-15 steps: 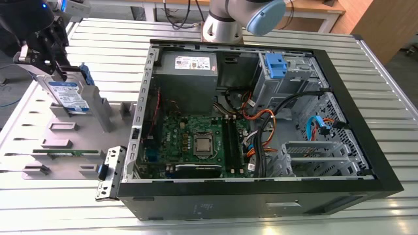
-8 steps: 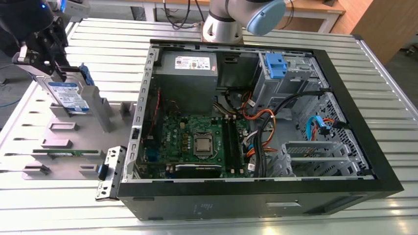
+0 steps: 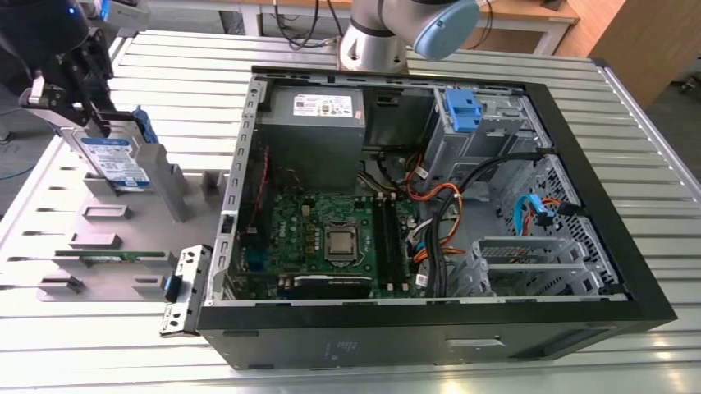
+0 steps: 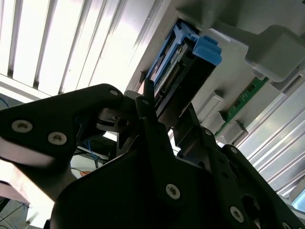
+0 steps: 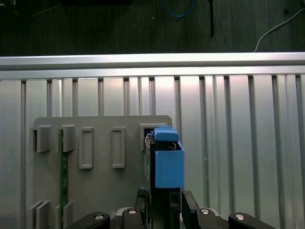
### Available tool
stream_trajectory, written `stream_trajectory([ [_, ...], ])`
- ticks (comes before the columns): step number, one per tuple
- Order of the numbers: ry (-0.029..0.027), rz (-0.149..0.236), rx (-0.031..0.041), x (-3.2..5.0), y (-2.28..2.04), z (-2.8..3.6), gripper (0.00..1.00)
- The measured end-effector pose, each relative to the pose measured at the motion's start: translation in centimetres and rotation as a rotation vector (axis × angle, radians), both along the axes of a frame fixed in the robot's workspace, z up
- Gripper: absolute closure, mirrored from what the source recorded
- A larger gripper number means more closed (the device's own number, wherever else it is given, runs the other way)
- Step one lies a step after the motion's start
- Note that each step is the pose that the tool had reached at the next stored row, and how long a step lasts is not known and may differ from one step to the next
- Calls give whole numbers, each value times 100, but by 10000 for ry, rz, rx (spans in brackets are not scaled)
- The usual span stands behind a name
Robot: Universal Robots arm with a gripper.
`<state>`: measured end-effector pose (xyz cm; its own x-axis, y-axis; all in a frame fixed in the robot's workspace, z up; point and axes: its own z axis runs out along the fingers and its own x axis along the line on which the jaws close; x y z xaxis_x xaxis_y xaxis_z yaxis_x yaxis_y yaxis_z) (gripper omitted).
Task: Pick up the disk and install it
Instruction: 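Pick up the disk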
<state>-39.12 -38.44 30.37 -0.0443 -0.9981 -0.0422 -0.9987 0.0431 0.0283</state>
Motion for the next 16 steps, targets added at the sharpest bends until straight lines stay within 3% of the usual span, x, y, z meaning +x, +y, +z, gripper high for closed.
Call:
stream_trajectory([
  [16,-8,0,-2,-31,0,-24,58],
])
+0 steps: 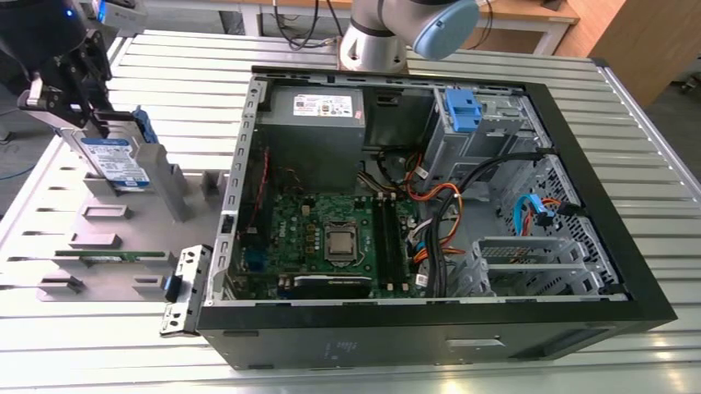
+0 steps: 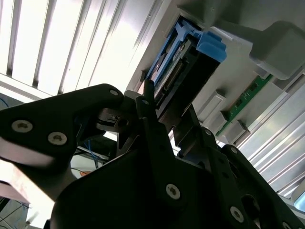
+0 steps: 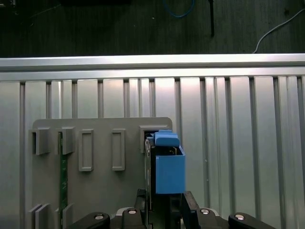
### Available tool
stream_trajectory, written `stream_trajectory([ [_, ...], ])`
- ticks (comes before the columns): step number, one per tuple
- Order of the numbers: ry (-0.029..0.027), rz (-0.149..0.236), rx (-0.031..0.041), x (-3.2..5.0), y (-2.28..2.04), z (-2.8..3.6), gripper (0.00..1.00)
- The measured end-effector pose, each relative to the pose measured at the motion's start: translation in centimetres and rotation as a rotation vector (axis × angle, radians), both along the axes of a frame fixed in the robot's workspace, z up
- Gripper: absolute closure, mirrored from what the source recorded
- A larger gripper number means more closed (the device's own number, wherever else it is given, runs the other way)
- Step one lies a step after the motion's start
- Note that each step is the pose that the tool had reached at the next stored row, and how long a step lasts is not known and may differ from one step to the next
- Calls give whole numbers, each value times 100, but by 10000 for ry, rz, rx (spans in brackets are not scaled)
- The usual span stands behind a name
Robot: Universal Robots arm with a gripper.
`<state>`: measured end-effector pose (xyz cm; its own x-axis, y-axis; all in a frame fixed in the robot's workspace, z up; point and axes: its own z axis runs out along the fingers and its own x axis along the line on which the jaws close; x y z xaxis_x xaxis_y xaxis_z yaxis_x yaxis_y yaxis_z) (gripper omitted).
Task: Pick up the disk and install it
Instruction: 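Pick up the disk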
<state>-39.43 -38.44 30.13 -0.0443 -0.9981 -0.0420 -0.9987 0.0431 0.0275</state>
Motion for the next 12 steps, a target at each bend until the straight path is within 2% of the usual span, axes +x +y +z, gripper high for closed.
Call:
stream_trajectory([
  [5,-40,0,0,0,0,-4,58],
  [12,-42,0,1,0,0,24,58],
])
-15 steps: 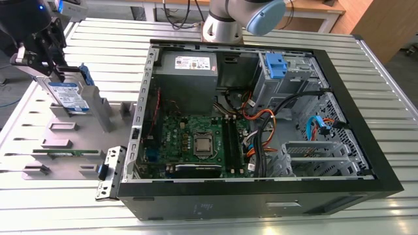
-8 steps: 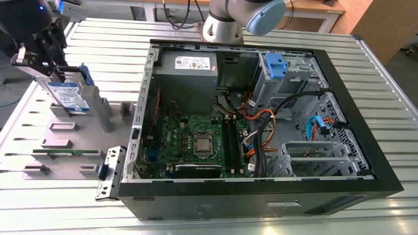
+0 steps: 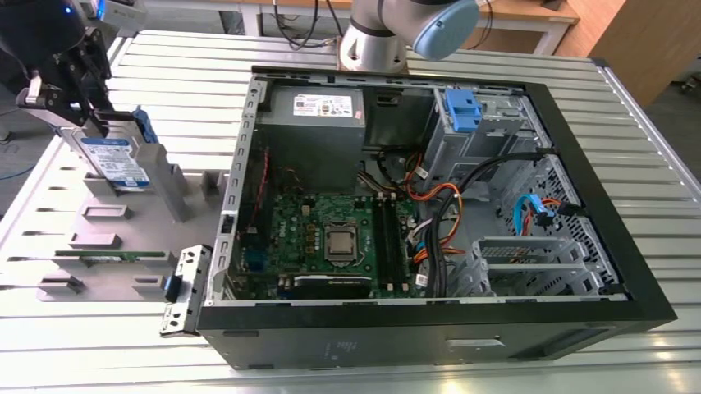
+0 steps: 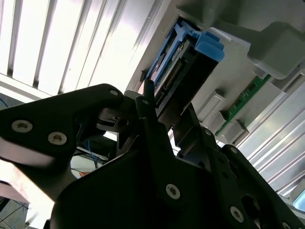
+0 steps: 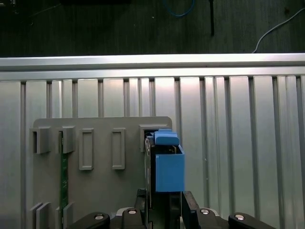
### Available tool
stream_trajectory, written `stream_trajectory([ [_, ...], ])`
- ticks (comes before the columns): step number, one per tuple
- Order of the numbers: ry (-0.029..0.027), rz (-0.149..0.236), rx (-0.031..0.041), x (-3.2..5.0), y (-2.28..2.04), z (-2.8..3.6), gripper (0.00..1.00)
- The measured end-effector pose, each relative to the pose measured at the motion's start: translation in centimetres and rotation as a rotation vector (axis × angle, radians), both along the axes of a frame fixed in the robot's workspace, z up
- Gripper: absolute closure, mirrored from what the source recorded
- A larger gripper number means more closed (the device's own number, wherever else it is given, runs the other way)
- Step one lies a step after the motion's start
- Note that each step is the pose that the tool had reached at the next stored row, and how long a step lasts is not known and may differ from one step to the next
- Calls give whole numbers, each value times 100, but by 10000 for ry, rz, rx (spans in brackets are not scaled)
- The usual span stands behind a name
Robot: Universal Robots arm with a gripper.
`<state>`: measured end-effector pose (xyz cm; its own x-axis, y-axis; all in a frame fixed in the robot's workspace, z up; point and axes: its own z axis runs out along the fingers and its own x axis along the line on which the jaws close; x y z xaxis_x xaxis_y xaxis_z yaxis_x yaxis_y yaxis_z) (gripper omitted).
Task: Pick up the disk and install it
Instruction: 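Pick up the disk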
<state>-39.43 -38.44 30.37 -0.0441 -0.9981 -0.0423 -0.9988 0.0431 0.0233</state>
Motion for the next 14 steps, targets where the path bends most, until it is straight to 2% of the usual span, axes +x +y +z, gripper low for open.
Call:
stream_trajectory([
  [10,1,0,0,0,0,9,58],
  [14,0,0,0,0,0,13,65],
])
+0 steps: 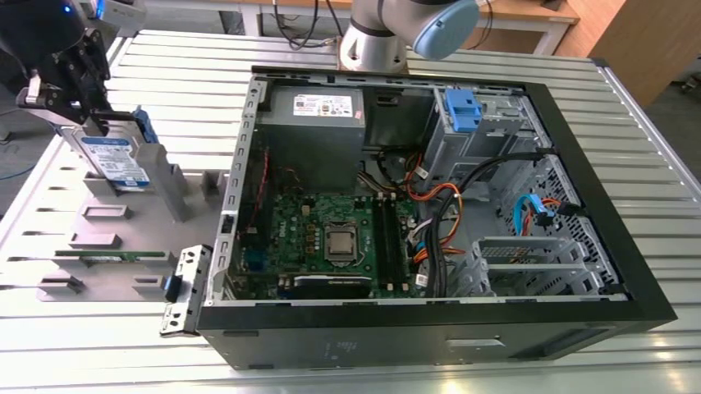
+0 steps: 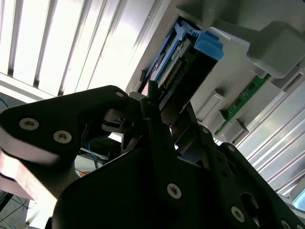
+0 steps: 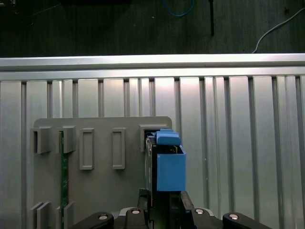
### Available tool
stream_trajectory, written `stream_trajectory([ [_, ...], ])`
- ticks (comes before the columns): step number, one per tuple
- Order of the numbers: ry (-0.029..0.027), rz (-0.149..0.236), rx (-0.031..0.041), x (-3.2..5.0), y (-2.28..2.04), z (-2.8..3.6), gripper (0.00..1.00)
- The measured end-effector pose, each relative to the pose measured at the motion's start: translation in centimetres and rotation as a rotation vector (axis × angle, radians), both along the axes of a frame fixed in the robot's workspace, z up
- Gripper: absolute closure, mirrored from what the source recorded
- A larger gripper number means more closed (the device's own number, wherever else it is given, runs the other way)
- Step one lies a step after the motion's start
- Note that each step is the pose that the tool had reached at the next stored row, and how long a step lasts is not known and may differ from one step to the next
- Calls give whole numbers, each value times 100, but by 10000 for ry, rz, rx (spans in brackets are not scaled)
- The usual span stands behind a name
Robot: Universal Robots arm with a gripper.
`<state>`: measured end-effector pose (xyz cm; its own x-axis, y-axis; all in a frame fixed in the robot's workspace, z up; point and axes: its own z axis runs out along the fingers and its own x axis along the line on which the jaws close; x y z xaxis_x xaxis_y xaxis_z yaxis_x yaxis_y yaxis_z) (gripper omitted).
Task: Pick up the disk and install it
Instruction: 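Pick up the disk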
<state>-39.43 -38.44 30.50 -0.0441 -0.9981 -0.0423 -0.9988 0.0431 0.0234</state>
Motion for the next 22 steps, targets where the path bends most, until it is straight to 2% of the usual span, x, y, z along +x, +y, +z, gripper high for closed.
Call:
stream_trajectory([
  [16,1,0,0,0,0,29,65],
  [22,1,0,0,0,0,112,65],
])
